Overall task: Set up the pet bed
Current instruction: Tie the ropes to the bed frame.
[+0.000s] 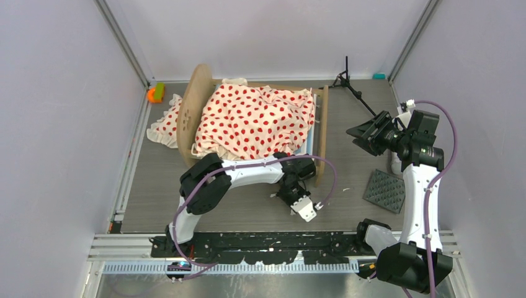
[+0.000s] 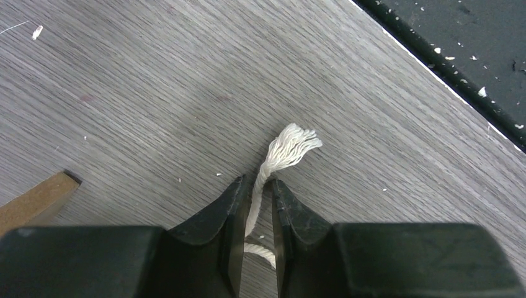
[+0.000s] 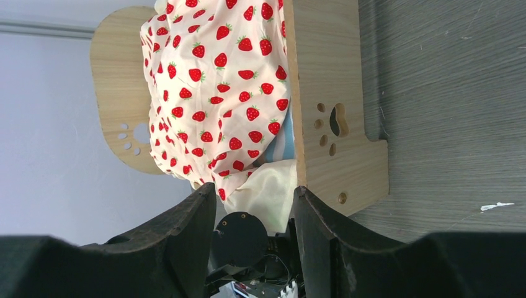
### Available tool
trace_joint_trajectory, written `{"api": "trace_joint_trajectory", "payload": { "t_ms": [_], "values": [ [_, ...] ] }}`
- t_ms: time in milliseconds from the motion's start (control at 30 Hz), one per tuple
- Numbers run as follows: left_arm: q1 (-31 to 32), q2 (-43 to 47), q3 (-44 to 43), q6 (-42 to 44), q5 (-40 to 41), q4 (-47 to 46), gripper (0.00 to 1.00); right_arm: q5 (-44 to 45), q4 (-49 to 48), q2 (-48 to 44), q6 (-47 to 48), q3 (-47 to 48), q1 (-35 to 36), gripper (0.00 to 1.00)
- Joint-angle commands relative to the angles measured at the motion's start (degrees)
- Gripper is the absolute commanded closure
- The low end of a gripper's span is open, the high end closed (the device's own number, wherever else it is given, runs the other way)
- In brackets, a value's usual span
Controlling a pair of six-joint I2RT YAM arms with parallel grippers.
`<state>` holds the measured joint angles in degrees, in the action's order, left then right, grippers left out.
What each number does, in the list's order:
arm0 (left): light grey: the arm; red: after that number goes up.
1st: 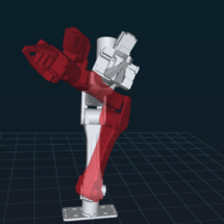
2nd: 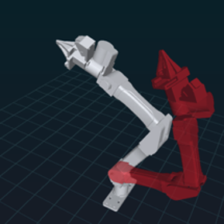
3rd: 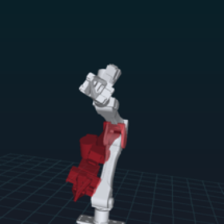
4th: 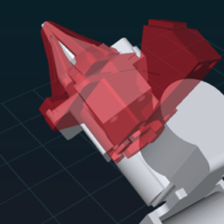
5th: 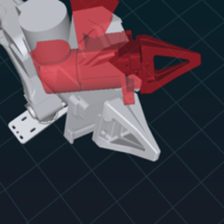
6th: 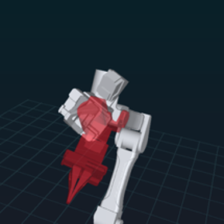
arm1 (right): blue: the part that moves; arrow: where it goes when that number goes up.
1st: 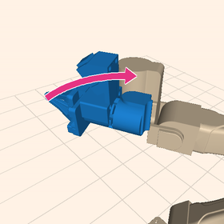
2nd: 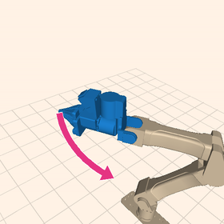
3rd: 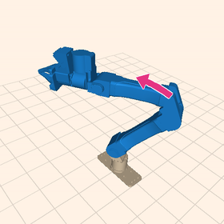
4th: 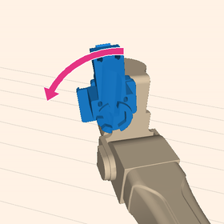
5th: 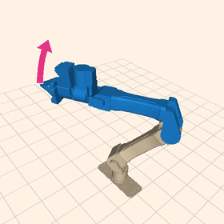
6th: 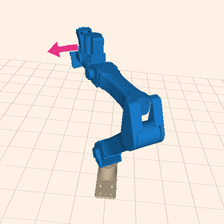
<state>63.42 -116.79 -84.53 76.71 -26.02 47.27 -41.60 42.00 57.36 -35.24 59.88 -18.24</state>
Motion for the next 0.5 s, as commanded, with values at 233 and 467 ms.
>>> {"api": "trace_joint_trajectory", "payload": {
  "t_ms": [233,467],
  "values": [
    [0.1,-5.6,-3.4,-2.5,0.5,9.3,1.0,-1.7,-1.5,-0.6,-0.1,0.7,-0.4,0.46],
    [0.0,0.0,2.7,-6.3,-3.8,2.4,1.0,-1.6,-1.6,-0.7,-0.4,0.4,-0.3,0.46]
  ]
}}
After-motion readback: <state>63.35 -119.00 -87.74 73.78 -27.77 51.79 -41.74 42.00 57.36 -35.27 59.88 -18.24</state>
